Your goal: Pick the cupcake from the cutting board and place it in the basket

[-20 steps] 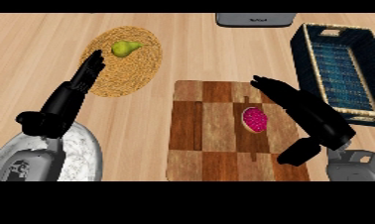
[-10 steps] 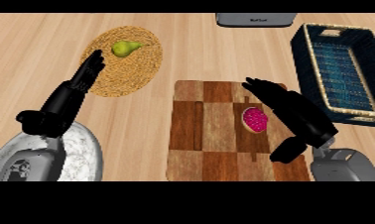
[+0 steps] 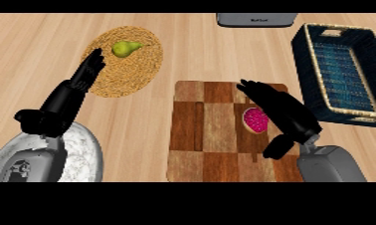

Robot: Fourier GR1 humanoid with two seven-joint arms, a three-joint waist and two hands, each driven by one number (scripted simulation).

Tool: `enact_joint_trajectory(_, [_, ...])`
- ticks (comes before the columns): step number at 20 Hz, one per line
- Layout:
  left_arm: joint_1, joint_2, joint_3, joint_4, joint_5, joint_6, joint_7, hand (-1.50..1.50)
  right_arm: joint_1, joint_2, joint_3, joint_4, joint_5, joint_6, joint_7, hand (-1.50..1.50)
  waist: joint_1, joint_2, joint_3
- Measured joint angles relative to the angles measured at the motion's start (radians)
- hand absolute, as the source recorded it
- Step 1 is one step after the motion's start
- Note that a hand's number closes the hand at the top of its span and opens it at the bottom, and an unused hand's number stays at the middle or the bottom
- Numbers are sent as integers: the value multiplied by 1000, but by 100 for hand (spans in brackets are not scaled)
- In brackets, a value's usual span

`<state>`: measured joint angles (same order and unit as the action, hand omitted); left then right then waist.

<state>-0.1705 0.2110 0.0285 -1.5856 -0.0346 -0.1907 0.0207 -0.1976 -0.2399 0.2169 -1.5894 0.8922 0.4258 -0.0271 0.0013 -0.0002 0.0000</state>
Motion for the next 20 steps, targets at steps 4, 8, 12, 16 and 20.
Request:
enact_joint_trajectory(4, [-18,-9,7,-9,-4,-4,26,0,-23,12,-7,75,41,-18,-14,-150,0,0,0])
enact_joint_trajectory(8, [-30,-15,16,-11,-16,-8,37,0,-16,23,-10,94,69,-20,-19,-150,0,0,0])
enact_joint_trajectory(12, [-25,-7,37,29,-20,-29,-11,0,-38,36,-19,155,79,-14,-41,-150,0,0,0])
enact_joint_trajectory(16, [-24,-18,38,24,-22,-29,-3,0,-61,45,-10,212,95,6,-60,150,1,0,0])
enact_joint_trajectory(20, [-31,-25,35,10,-24,-32,18,0,-42,23,17,217,128,14,-102,150,-1,-3,-3])
